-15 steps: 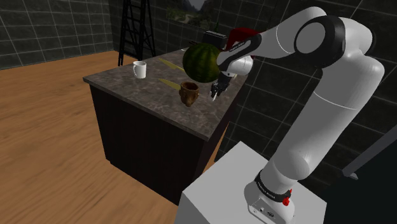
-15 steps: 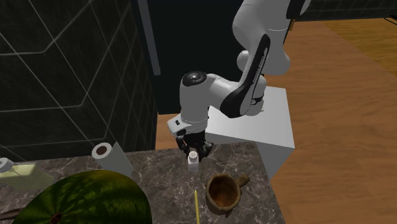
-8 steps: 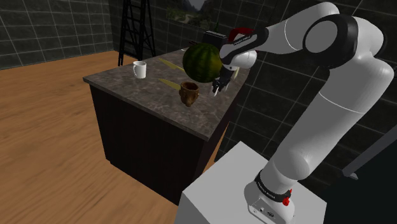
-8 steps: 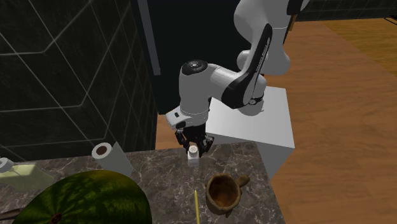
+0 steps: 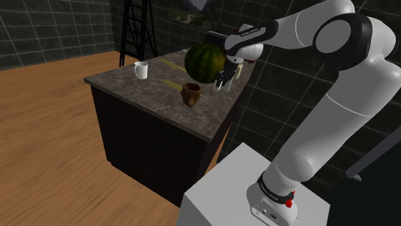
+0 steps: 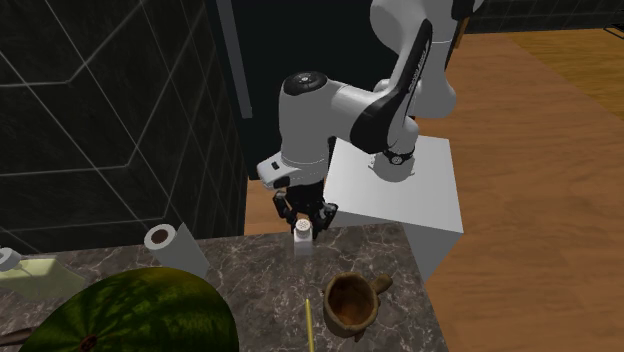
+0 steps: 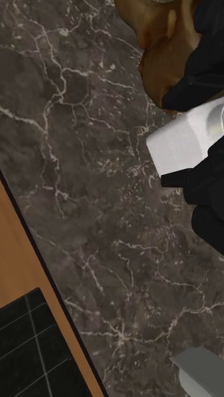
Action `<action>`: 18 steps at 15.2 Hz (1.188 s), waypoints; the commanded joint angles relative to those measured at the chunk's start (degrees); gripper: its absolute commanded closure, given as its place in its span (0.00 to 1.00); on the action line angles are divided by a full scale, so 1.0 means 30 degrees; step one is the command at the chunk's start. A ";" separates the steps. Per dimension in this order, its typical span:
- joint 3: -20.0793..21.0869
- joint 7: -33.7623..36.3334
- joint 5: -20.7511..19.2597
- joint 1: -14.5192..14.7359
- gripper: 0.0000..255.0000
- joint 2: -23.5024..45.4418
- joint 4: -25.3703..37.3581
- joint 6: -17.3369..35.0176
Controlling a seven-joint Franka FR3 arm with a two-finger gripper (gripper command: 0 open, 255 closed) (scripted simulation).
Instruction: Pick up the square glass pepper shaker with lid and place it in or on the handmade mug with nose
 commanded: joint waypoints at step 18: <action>0.0947 0.2256 -0.0971 0.0570 1.00 -0.1172 0.2773 -0.3704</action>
